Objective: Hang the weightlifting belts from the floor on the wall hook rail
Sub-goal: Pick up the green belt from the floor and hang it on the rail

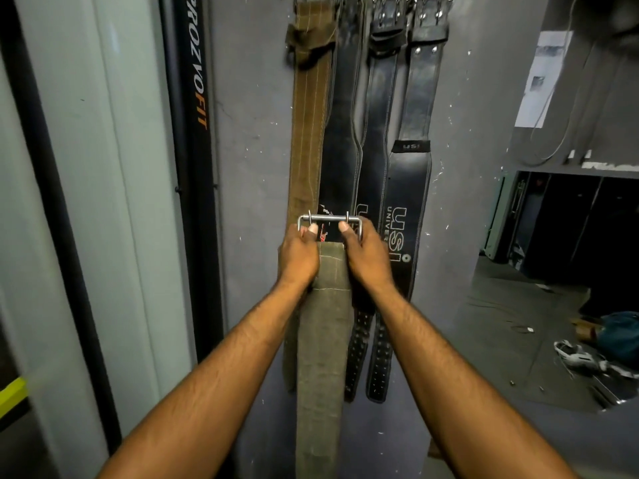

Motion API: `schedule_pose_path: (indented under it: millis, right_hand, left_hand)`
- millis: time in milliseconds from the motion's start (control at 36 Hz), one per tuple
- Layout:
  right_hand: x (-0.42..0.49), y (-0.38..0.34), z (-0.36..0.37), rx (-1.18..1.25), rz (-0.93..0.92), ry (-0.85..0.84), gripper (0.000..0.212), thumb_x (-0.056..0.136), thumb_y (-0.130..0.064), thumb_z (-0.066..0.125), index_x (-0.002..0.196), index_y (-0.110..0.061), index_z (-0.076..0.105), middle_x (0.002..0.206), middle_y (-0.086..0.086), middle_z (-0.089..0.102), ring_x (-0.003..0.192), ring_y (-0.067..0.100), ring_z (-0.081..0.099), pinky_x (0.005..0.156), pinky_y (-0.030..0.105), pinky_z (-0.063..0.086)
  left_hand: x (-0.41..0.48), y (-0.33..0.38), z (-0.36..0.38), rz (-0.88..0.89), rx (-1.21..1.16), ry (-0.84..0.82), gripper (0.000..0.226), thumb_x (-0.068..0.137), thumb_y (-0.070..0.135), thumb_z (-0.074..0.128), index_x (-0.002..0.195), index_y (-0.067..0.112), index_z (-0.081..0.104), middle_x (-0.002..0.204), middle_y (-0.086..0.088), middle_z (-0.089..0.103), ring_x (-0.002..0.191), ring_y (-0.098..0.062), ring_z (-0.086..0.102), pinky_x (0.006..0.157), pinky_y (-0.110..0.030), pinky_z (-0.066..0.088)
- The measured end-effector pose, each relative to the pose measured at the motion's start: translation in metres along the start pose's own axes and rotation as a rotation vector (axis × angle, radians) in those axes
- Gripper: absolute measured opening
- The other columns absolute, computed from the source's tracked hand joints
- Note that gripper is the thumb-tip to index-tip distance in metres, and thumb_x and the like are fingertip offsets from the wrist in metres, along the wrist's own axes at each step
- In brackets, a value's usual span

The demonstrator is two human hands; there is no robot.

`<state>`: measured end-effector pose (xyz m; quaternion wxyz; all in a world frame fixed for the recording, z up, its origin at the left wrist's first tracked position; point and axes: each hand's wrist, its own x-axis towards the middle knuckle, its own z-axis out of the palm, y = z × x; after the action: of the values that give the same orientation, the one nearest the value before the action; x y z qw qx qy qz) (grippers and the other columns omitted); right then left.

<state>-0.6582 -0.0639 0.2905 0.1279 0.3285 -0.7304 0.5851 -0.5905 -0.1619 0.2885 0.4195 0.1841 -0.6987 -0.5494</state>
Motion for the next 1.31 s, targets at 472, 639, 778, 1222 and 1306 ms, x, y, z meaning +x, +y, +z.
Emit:
schedule_pose_path:
  millis: [472,639,778,1222,1306]
  right_hand:
    - [0.164,-0.061,0.073,0.014,-0.245,0.299,0.057,0.101,-0.027,0.059,0.153,-0.018,0.04,0.131,0.006,0.057,0.113,0.006,0.048,0.106,0.024,0.039]
    - [0.244,-0.12,0.085,0.142,-0.412,0.418,0.039,0.093,-0.02,0.07,0.127,-0.009,0.054,0.083,-0.013,0.057,0.074,-0.002,0.054,0.067,0.004,0.043]
    - [0.318,-0.172,0.095,0.138,-0.545,0.48,0.03,0.093,-0.015,0.068,0.118,-0.008,0.054,0.1,-0.009,0.063,0.083,0.003,0.059,0.065,0.0,0.043]
    - [0.465,-0.268,0.092,-0.211,-0.452,0.407,0.027,0.096,-0.02,0.066,0.122,-0.013,0.063,0.131,0.007,0.061,0.107,0.017,0.061,0.079,0.022,0.045]
    - [0.475,-0.264,0.093,-0.288,-0.448,0.377,0.036,0.097,-0.018,0.066,0.131,-0.011,0.055,0.145,0.009,0.046,0.116,0.019,0.058,0.083,0.022,0.043]
  left_hand:
    - [0.191,0.032,-0.015,0.463,-0.009,0.084,0.056,0.1,0.036,0.05,0.152,0.033,0.029,0.11,-0.004,0.068,0.103,-0.021,0.066,0.094,-0.044,0.056]
    - [0.278,0.101,-0.036,0.542,-0.088,0.17,0.054,0.095,0.027,0.062,0.146,0.023,0.045,0.124,-0.006,0.059,0.112,-0.017,0.059,0.102,-0.038,0.051]
    - [0.344,0.153,-0.04,0.657,-0.184,0.303,0.047,0.092,0.026,0.067,0.137,0.021,0.054,0.13,0.001,0.055,0.108,-0.004,0.05,0.091,-0.013,0.039]
    - [0.509,0.277,-0.031,0.628,-0.07,0.388,0.034,0.091,0.031,0.068,0.122,0.017,0.067,0.124,-0.001,0.067,0.122,-0.019,0.056,0.099,-0.028,0.049]
    - [0.522,0.28,-0.028,0.571,0.002,0.381,0.032,0.09,0.035,0.069,0.116,0.016,0.07,0.123,-0.003,0.067,0.118,-0.02,0.058,0.086,-0.024,0.047]
